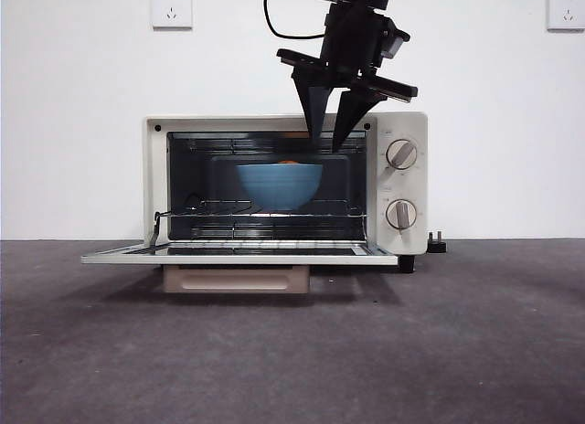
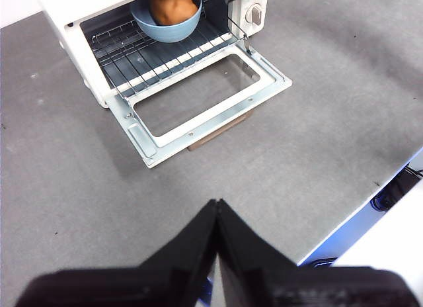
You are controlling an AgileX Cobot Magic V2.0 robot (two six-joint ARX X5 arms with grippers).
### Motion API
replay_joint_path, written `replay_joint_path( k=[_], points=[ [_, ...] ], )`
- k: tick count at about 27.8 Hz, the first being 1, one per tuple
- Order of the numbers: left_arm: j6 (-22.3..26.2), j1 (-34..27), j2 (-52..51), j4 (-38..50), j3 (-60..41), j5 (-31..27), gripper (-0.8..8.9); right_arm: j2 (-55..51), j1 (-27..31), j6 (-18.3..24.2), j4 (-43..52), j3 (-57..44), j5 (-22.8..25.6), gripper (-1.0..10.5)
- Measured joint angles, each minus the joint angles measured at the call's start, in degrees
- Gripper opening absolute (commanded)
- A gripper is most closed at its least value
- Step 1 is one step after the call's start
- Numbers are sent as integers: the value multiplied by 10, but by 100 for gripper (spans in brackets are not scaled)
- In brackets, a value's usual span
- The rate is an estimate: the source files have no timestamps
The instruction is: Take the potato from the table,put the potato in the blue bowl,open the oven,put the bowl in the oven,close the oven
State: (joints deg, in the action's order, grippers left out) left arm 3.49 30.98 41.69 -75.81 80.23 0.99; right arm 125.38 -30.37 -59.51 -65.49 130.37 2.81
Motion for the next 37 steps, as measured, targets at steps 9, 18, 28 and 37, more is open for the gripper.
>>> replay_joint_path(
  k=[9, 18, 28, 37],
  points=[
    [0, 0, 1, 0, 0, 0, -5, -33, -14, 80, -43, 10, 20, 154],
    [0, 0, 45, 0, 0, 0, -5, -193, -84, 324, -122, 23, 110, -16],
    [-4, -19, 127, 10, -2, -28, -6, -305, -196, 477, -122, 15, 129, -16],
    [-7, -116, 131, 133, -111, 79, -7, -476, -210, 507, -122, -163, 142, -16]
  ],
)
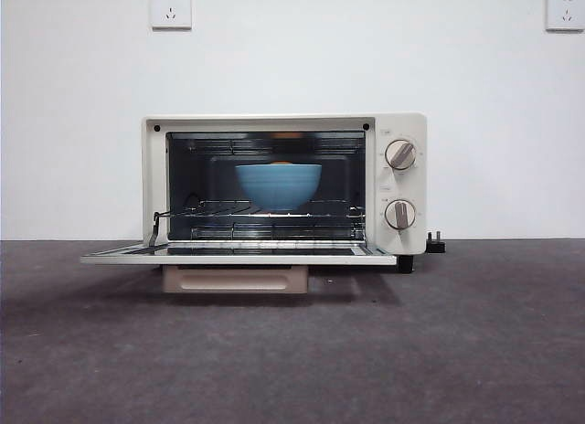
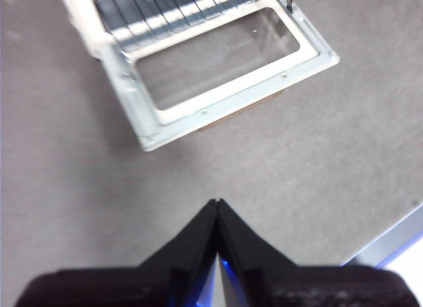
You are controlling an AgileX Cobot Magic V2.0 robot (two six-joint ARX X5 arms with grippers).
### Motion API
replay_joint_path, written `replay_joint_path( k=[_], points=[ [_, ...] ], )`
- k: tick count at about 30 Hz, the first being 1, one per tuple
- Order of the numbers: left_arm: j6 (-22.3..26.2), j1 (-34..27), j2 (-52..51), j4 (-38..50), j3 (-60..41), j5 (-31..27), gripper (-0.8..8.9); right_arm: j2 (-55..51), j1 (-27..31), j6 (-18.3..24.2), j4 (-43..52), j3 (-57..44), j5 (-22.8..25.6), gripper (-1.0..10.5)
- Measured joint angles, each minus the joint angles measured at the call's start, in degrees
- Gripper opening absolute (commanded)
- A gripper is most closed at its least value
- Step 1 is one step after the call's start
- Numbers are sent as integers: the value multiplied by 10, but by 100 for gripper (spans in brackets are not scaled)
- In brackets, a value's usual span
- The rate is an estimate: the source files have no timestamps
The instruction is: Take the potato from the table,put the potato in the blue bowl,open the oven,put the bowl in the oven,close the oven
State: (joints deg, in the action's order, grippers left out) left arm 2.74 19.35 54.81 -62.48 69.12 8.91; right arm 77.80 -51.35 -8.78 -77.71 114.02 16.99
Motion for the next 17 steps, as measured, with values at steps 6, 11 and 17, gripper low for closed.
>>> replay_joint_path(
  k=[6, 11, 17],
  points=[
    [-24, -91, 42, 115, -124, 134, -7, -127, 0, -33, 0, -190, 61, -16],
    [-63, -159, 124, 210, -201, 232, -7, -236, 0, -88, 7, -328, 72, -13],
    [-149, -235, 319, 345, -209, 324, -7, -382, 0, -161, 82, -466, 66, -12]
  ],
)
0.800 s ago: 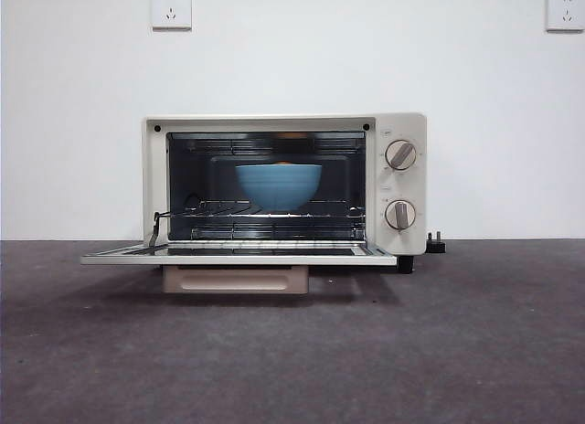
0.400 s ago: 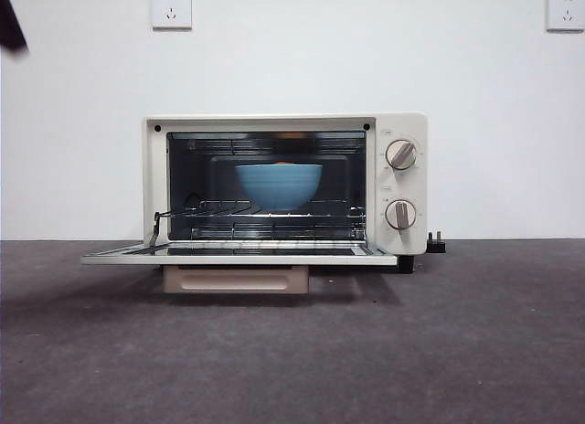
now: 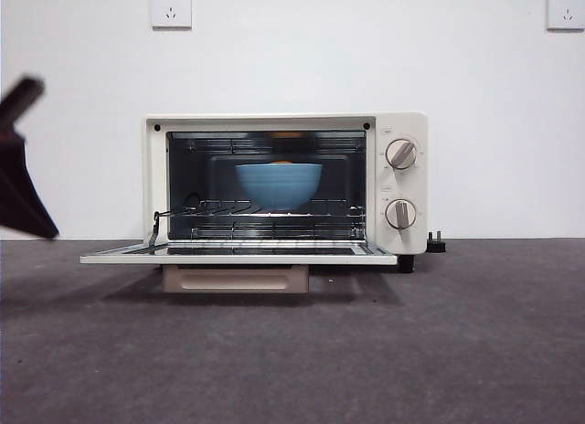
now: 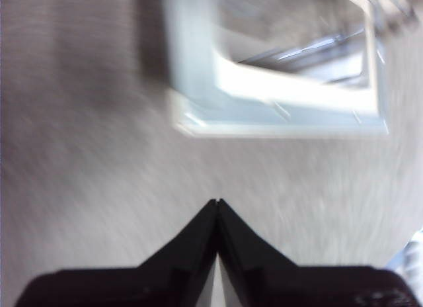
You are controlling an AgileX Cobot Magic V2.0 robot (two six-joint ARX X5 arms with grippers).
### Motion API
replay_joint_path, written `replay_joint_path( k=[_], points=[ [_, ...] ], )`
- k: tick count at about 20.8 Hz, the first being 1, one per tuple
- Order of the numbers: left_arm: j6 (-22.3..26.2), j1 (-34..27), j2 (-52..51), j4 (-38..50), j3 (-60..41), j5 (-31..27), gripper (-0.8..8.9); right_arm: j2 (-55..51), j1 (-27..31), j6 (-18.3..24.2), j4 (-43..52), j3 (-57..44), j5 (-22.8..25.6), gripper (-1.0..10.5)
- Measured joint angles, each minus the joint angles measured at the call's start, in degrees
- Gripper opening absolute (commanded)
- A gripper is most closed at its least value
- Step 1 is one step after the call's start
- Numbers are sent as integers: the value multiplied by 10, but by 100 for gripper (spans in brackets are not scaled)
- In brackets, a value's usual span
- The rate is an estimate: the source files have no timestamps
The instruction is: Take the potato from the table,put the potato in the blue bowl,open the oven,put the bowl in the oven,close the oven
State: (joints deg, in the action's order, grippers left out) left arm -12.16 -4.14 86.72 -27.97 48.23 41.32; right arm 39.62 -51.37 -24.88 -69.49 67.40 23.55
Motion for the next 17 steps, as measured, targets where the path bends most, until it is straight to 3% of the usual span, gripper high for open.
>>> replay_joint_path(
  k=[6, 14, 17],
  points=[
    [-99, -3, 119, 99, 0, 6, -6, -32, 0, -28, 4, -6, 7, -12],
    [-216, 19, 138, 199, 0, 35, -6, -31, 0, -30, 27, -7, 17, -12],
    [-232, 29, 140, 202, 0, 29, -7, -31, 0, -30, 27, -7, 18, -12]
  ],
)
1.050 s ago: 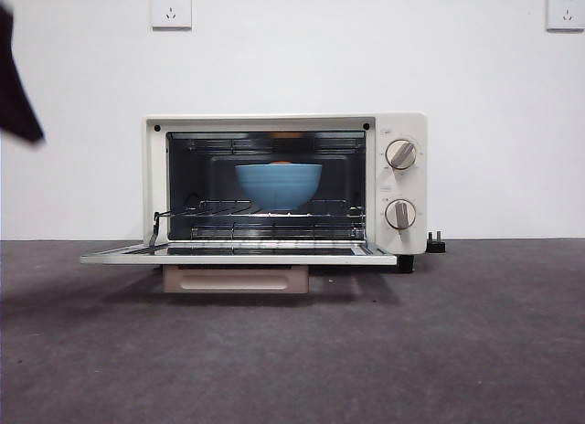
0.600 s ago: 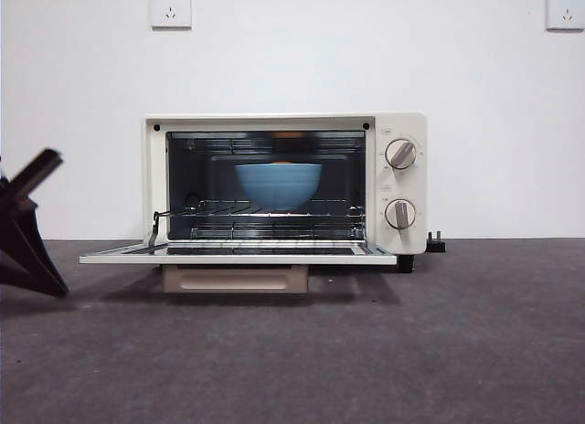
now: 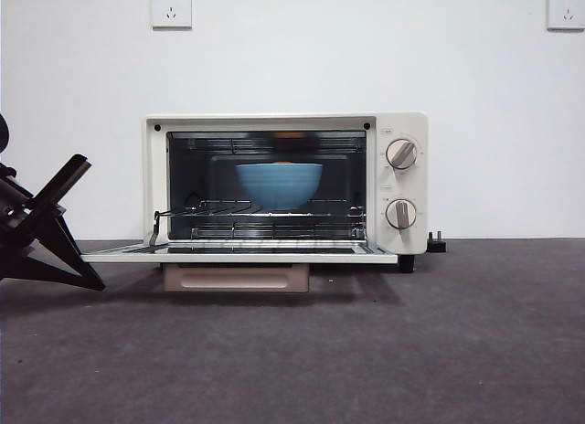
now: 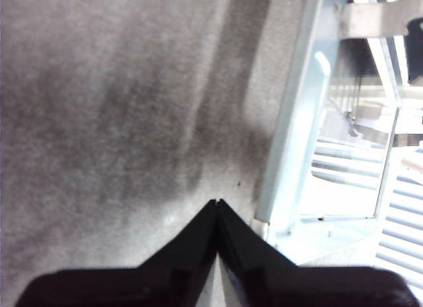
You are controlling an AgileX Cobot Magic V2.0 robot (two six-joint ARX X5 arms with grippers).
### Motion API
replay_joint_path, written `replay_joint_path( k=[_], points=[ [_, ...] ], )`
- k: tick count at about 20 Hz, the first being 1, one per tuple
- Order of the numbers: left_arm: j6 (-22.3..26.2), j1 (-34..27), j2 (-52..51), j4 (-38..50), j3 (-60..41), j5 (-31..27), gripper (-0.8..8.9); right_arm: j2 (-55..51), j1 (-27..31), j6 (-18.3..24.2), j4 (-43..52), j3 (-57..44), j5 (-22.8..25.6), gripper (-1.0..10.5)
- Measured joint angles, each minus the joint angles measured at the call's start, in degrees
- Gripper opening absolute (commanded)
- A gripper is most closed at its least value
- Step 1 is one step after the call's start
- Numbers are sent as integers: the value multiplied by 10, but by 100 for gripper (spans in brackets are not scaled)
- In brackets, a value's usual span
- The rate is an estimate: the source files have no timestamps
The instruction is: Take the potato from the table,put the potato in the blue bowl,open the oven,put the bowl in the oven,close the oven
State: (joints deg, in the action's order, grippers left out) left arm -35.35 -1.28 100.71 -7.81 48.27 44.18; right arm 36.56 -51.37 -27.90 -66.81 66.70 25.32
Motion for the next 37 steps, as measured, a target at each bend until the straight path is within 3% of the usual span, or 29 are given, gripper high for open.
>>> replay_joint_path(
  k=[4, 13, 19, 29, 37],
  points=[
    [-13, 3, 2, 9, -1, 19, -7, 0, 0, 0, 0, 0, 0, -12],
    [-122, 3, 3, 126, -2, 105, -6, 0, 0, 0, 0, 0, 0, -12],
    [-176, 3, 3, 144, 48, 109, -6, 0, 0, 0, 0, 0, 0, -12],
    [-221, 6, 3, 145, 196, 84, -6, 0, 0, 0, 0, 0, 21, -12],
    [-227, 6, -1, 130, 218, 99, -6, 0, 0, 0, 0, 0, 92, -12]
  ],
)
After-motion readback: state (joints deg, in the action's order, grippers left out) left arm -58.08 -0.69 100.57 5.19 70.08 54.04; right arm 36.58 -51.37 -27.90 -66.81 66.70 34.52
